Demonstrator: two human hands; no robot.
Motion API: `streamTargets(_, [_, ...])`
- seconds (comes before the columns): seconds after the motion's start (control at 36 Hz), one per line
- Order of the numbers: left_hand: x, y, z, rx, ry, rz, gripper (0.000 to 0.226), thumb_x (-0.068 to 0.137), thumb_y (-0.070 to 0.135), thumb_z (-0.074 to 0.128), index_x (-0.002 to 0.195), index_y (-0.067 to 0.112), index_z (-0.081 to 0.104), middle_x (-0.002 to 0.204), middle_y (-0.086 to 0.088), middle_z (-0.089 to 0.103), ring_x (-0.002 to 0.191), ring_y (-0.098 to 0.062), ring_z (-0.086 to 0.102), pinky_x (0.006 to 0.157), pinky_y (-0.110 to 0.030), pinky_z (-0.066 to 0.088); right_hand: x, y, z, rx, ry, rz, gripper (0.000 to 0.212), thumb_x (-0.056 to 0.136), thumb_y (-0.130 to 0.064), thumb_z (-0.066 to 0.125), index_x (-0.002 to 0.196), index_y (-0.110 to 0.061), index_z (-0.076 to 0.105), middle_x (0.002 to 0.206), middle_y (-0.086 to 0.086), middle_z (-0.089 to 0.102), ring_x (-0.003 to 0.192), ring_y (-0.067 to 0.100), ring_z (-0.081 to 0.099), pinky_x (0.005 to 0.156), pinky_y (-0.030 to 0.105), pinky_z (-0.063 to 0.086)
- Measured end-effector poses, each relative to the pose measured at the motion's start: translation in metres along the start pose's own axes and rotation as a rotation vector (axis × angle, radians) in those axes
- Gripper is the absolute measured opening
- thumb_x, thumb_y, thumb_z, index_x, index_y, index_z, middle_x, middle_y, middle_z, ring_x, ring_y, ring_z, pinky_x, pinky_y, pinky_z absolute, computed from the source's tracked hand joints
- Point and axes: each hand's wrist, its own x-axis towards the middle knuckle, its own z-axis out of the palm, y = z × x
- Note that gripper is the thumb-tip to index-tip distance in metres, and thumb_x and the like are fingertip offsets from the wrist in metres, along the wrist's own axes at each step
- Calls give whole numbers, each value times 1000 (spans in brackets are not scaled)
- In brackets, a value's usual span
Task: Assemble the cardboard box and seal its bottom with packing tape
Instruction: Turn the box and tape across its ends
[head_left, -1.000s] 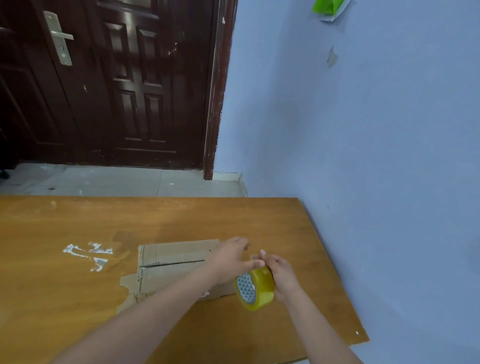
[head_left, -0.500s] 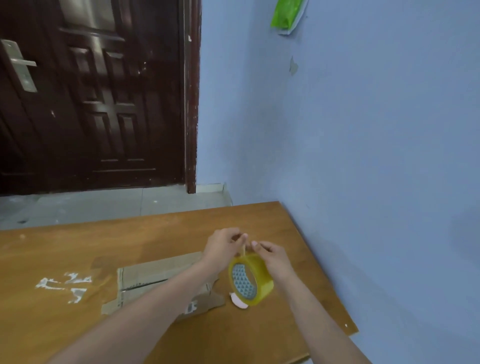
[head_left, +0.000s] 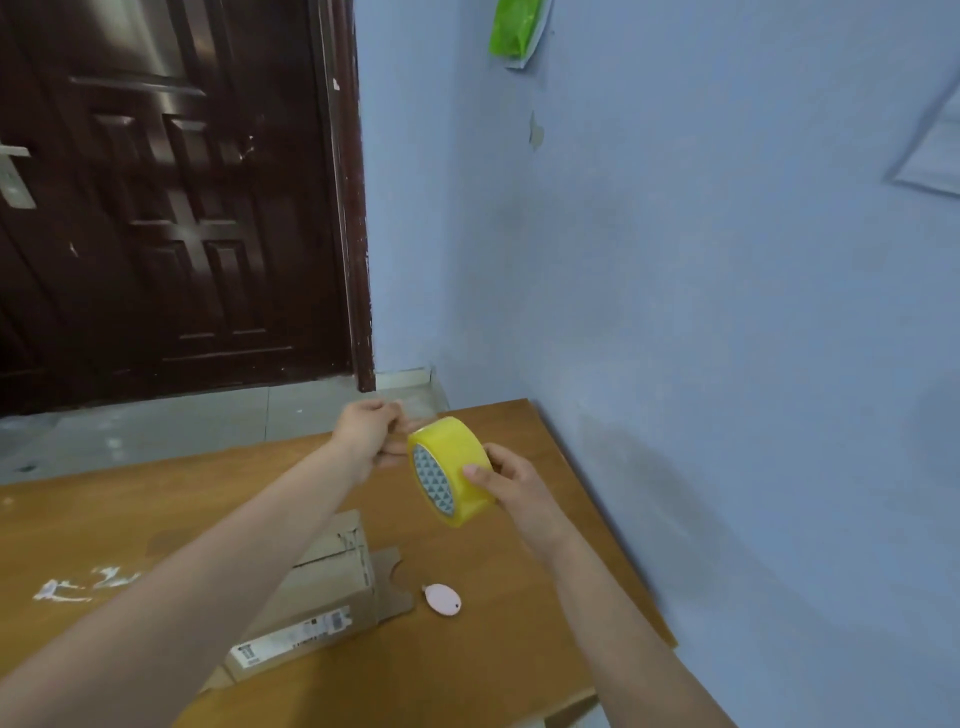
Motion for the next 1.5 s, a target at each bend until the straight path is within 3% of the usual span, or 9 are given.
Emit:
streamTargets(0.11, [-1, -1, -5, 5, -75, -110, 20, 98, 18, 50, 105, 1, 56, 92, -14, 60, 68, -31, 62, 58, -42, 55, 1, -2, 9, 12, 22, -48, 15, 74, -34, 69, 86, -24, 68, 78, -8, 67, 71, 9, 62, 61, 21, 50])
streamTargets(0.44, [14, -12, -17, 23, -28, -96, 31, 79, 6, 74, 103, -7, 60, 94, -21, 68, 74, -29, 65, 72, -44, 56, 3, 5, 28, -90, 65, -21, 6, 84, -27, 68, 87, -23, 66, 72, -12, 63, 64, 5, 60, 56, 19, 48])
streamTargets(0.67, [36, -4, -33, -24, -110, -158, 5, 80, -2, 69, 81, -2, 64, 84, -16, 67, 72, -24, 65, 59, -37, 58, 16, -4, 50, -116, 126, -24, 3, 84, -24, 68, 84, -27, 67, 73, -11, 65, 66, 5, 61, 57, 19, 49])
streamTargets(0.89, [46, -7, -59, 34, -205, -121, 10, 81, 6, 70, 89, 2, 65, 80, -11, 67, 69, -23, 64, 51, -35, 58, 23, 3, 76, -194, 203, -9, 14, 86, -21, 67, 75, -29, 63, 63, -16, 60, 58, -2, 55, 54, 15, 43])
streamTargets(1.03, [51, -19, -64, 148, -169, -44, 13, 82, 9, 70, 74, 7, 60, 73, -9, 65, 44, -14, 64, 55, -31, 51, 21, 10, 95, -209, 259, 7, 12, 88, -23, 66, 77, -26, 62, 65, -14, 59, 57, -1, 55, 53, 15, 44])
streamTargets(1.14, [55, -29, -61, 197, -135, -12, 14, 83, 10, 70, 74, 9, 60, 69, -7, 65, 40, -12, 62, 57, -28, 47, 24, 13, 108, -241, 299, 39, 12, 90, -27, 63, 79, -25, 59, 74, -4, 62, 62, 9, 57, 58, 26, 46])
streamTargets(1.31, [58, -36, -49, 272, -75, 46, 21, 83, 5, 67, 63, 8, 62, 81, -14, 68, 70, -29, 65, 74, -48, 58, 26, 8, 118, -252, 336, 119, 14, 93, -30, 56, 85, -18, 54, 72, 1, 64, 54, 8, 63, 56, 29, 50])
streamTargets(1.42, [54, -43, -38, 280, -98, 32, 11, 89, 1, 56, 79, -2, 59, 92, -21, 63, 75, -37, 65, 66, -53, 57, 27, -1, 116, -331, 365, 173, 19, 92, -32, 54, 81, -16, 54, 68, -1, 62, 53, 5, 60, 55, 20, 47])
streamTargets(1.5, [50, -49, -37, 289, -127, -7, 13, 92, 4, 55, 82, -3, 53, 91, -26, 60, 71, -38, 62, 45, -45, 56, 28, -5, 118, -480, 391, 215, 23, 92, -33, 54, 78, -15, 51, 67, -5, 54, 57, 6, 54, 48, 20, 38])
